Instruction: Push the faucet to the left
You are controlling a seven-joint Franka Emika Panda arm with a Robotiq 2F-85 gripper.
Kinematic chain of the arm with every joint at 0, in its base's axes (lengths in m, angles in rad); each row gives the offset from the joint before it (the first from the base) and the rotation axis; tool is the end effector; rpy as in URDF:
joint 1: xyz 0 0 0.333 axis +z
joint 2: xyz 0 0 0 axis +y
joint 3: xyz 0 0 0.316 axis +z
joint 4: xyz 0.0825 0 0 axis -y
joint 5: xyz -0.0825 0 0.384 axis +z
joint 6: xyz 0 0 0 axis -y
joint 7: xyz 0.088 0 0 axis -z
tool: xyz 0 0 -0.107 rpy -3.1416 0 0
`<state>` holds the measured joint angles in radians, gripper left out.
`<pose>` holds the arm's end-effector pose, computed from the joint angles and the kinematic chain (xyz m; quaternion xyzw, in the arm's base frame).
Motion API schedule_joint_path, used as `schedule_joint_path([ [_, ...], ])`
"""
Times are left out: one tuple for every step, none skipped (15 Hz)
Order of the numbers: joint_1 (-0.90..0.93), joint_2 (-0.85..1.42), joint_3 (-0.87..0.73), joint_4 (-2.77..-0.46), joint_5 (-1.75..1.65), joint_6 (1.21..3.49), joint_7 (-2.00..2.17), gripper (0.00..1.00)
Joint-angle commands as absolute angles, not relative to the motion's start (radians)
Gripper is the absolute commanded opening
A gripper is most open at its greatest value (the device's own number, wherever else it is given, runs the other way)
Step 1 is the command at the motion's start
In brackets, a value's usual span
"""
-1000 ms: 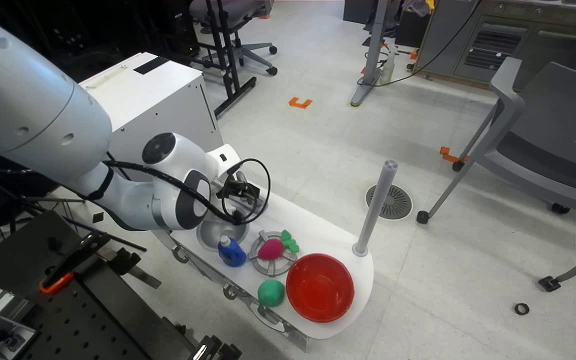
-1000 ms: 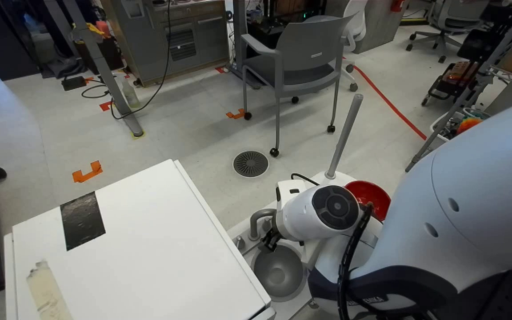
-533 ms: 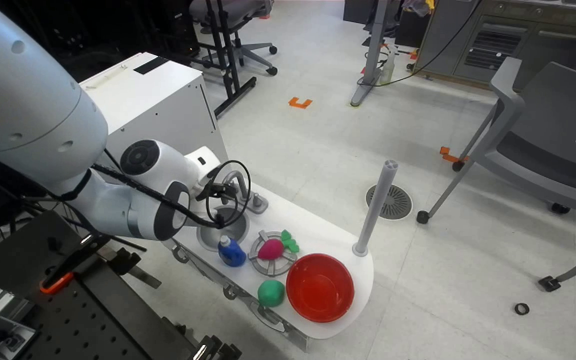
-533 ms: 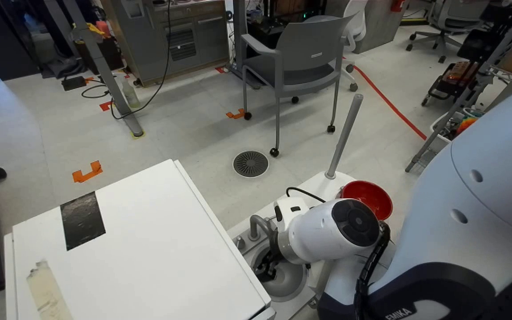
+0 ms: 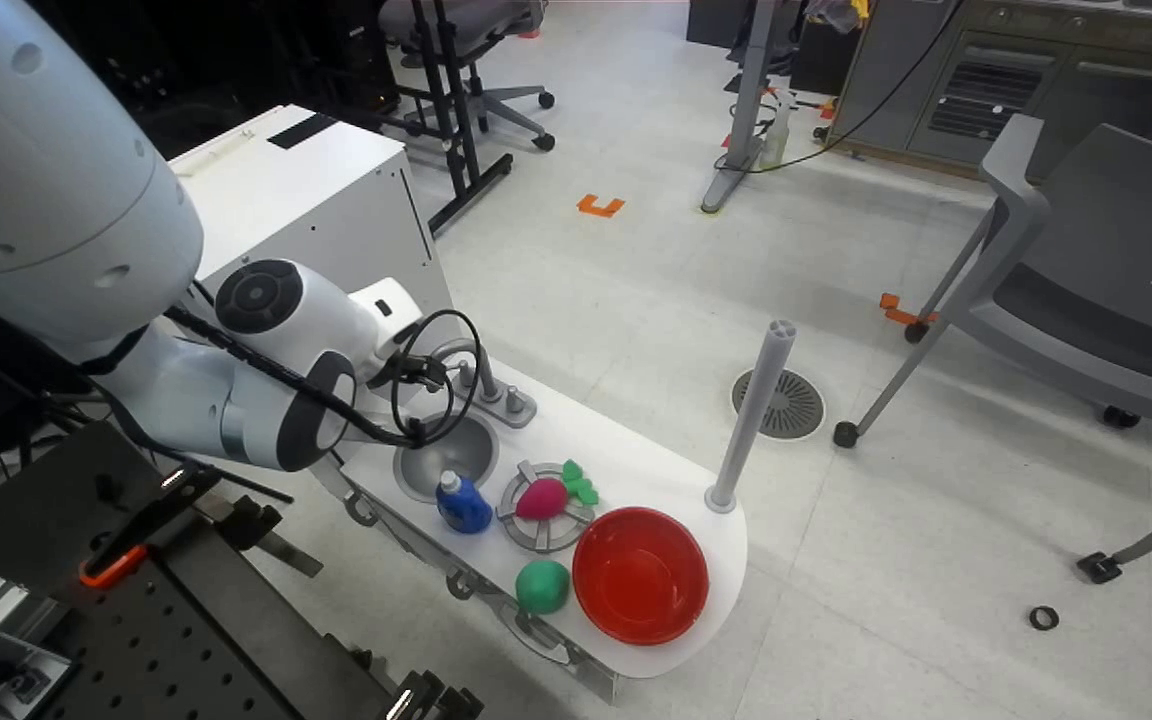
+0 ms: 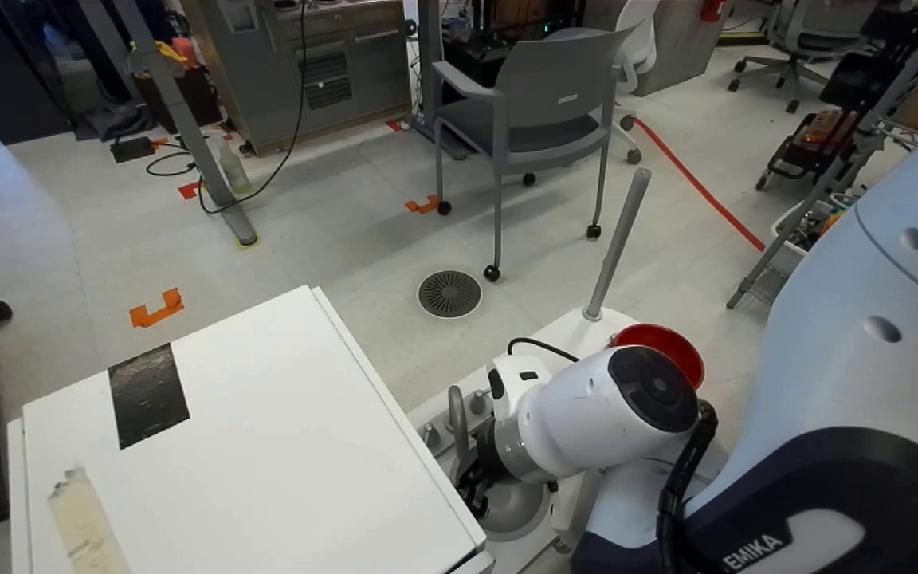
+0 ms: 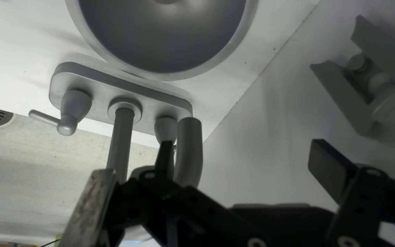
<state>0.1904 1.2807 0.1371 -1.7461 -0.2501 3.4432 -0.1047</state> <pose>0.5395 0.2121 -0.0815 -0.9358 -0.2700 -0.2089 0.0884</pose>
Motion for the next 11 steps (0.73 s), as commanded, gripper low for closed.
schedule_joint_path([
  [0.144, 1.147, 0.15, -1.897, -0.206, 3.359, -0.072, 1.0],
  [0.146, 1.101, 0.134, -1.944, -0.176, 3.33, -0.051, 1.0],
  [0.14, 1.037, 0.121, -2.008, -0.152, 3.3, -0.036, 1.0],
  [0.135, 0.988, 0.11, -2.046, -0.125, 3.265, -0.024, 1.0],
  [0.138, 0.941, 0.095, -2.075, -0.094, 3.225, -0.008, 1.0],
  [0.139, 0.887, 0.08, -2.106, -0.065, 3.183, 0.01, 1.0],
  [0.14, 0.833, 0.066, -2.132, -0.04, 3.132, 0.027, 1.0],
  [0.135, 0.974, 0.087, -2.023, -0.073, 3.218, -0.021, 1.0],
  [0.134, 0.922, 0.075, -2.054, -0.06, 3.179, -0.008, 1.0],
  [0.134, 0.881, 0.068, -2.079, -0.056, 3.155, 0.001, 1.0],
  [0.134, 0.856, 0.066, -2.098, -0.053, 3.144, 0.007, 1.0],
])
